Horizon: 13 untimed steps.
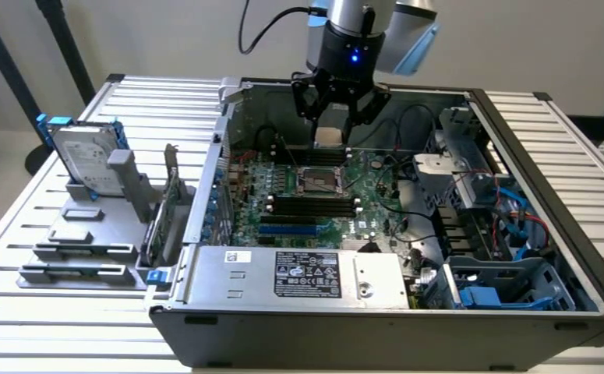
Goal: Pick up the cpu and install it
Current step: 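Place the cpu into insertion slot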
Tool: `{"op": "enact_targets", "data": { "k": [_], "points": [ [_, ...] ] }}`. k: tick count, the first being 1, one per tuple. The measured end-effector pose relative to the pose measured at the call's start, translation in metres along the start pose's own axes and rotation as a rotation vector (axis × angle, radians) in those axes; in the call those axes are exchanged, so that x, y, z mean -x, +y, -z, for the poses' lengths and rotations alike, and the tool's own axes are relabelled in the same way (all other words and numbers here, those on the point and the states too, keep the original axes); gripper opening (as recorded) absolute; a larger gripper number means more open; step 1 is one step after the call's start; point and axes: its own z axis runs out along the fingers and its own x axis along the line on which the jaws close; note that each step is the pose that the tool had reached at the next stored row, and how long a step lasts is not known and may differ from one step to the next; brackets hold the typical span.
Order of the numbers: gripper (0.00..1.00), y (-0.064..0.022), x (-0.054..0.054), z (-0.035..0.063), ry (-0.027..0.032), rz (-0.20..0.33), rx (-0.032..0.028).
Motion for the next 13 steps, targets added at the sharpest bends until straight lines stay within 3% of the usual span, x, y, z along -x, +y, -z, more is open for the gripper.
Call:
{"op": "enact_targets", "data": {
  "k": [9, 13],
  "points": [
    [0.54, 0.0000, -0.0004, -0.0001, -0.0001, -0.003, 0.0003],
    [0.54, -0.0001, -0.0014, -0.0009, -0.0009, -0.053, 0.0044]
  ]
}}
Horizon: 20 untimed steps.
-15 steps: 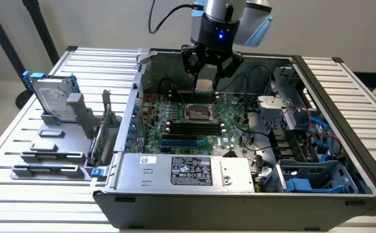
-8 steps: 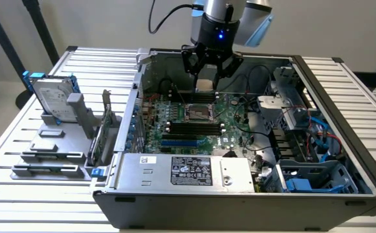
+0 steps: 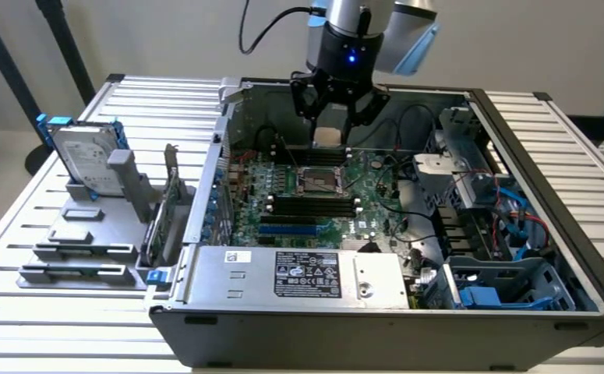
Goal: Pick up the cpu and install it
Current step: 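Place the cpu into insertion slot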
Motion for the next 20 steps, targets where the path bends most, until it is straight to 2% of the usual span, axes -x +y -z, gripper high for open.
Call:
{"op": "enact_targets", "data": {
  "k": [7, 15, 20],
  "points": [
    [0.54, 0.0000, 0.0003, -0.0039, -0.0010, -0.127, 0.0103],
    [0.54, -0.0001, 0.0005, -0.0065, 0.0155, -0.247, 0.0177],
    [0.54, -0.0001, 0.0006, -0.0084, 0.0222, -0.327, 0.0234]
  ]
}}
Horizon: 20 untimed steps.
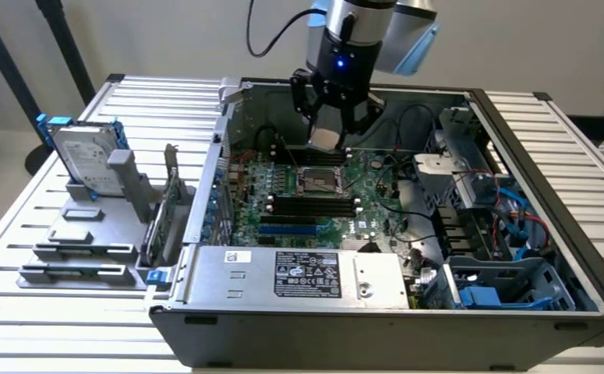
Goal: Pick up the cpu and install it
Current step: 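Place the cpu into insertion slot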
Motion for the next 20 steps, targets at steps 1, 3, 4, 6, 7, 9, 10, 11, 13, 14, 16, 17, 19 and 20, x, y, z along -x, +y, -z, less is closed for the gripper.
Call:
{"op": "enact_targets", "data": {
  "k": [1, 3, 4, 6, 7, 9, 10, 11, 13, 14, 16, 17, 19, 20],
  "points": [
    [0.54, 0.0000, 0.000, -0.0005, 0.0008, -0.016, 0.0014],
    [0.54, 0.0000, 0.000, -0.0018, 0.0019, -0.050, 0.0045],
    [0.54, 0.0000, 0.000, -0.0025, 0.0024, -0.068, 0.0061],
    [0.54, 0.0000, 0.000, -0.0042, 0.0029, -0.104, 0.0098],
    [0.54, 0.0000, 0.001, -0.0050, 0.0029, -0.122, 0.0117],
    [0.54, 0.0000, 0.001, -0.0067, 0.0027, -0.158, 0.0156],
    [0.54, 0.0000, 0.001, -0.0076, 0.0027, -0.176, 0.0176],
    [0.54, 0.0000, 0.001, -0.0085, 0.0026, -0.194, 0.0195],
    [0.54, -0.0001, 0.001, -0.0102, 0.0025, -0.231, 0.0235],
    [0.54, -0.0001, 0.001, -0.0110, 0.0025, -0.249, 0.0254],
    [0.54, -0.0001, 0.001, -0.0128, 0.0024, -0.284, 0.0293],
    [0.54, -0.0001, 0.002, -0.0136, 0.0023, -0.302, 0.0312],
    [0.54, -0.0001, 0.002, -0.0154, 0.0022, -0.339, 0.0352],
    [0.54, -0.0001, 0.002, -0.0162, 0.0021, -0.357, 0.0371]
  ]
}}
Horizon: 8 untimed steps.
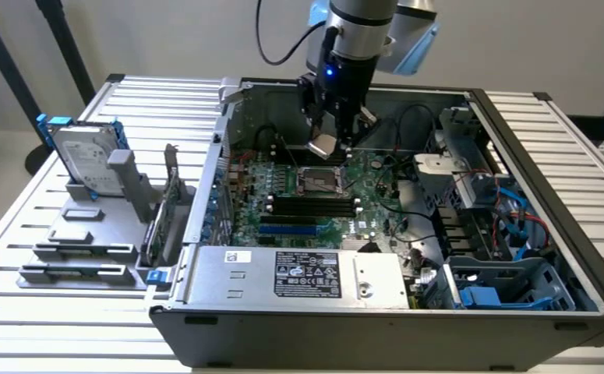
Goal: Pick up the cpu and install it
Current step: 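Place the cpu into insertion slot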
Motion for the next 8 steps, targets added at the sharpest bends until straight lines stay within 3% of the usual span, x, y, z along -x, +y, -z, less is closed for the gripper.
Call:
{"op": "enact_targets", "data": {
  "k": [8],
  "points": [
    [0.54, 0.0000, 0.0008, -0.0070, -0.0003, -0.144, 0.0158]
  ]
}}
